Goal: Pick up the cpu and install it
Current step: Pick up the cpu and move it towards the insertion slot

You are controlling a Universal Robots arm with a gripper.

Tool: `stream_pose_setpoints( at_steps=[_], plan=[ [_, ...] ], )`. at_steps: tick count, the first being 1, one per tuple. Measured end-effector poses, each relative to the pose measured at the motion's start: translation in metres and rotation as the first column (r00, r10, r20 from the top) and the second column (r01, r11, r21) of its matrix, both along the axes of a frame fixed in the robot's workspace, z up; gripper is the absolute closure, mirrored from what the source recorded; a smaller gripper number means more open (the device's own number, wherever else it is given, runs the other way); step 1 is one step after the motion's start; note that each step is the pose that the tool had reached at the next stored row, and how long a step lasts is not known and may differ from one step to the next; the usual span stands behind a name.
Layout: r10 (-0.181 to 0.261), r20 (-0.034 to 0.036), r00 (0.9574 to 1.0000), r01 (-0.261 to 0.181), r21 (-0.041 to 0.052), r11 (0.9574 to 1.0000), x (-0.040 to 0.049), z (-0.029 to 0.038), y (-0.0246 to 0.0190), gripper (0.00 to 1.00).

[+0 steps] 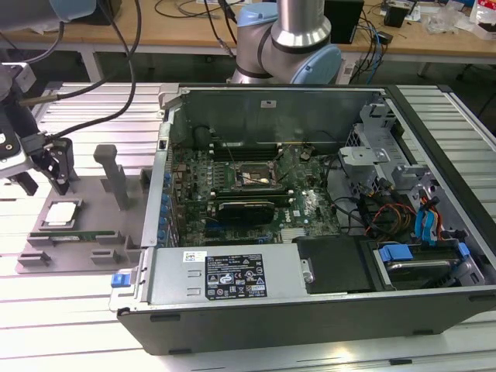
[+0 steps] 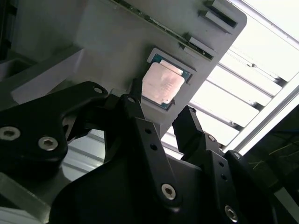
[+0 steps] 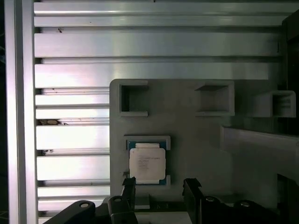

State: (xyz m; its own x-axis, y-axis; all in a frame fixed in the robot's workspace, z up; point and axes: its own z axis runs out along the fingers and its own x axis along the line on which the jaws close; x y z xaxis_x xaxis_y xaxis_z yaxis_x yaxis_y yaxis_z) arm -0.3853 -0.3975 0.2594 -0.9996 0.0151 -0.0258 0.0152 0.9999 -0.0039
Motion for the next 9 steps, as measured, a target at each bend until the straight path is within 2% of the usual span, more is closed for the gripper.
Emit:
stream_pose_setpoints(
  at_steps=[9],
  plan=[
    [0.000, 0.0001, 1.0000, 0.000, 0.0001, 1.0000, 0.0000, -0.0098, 0.0000, 0.46]
  ],
)
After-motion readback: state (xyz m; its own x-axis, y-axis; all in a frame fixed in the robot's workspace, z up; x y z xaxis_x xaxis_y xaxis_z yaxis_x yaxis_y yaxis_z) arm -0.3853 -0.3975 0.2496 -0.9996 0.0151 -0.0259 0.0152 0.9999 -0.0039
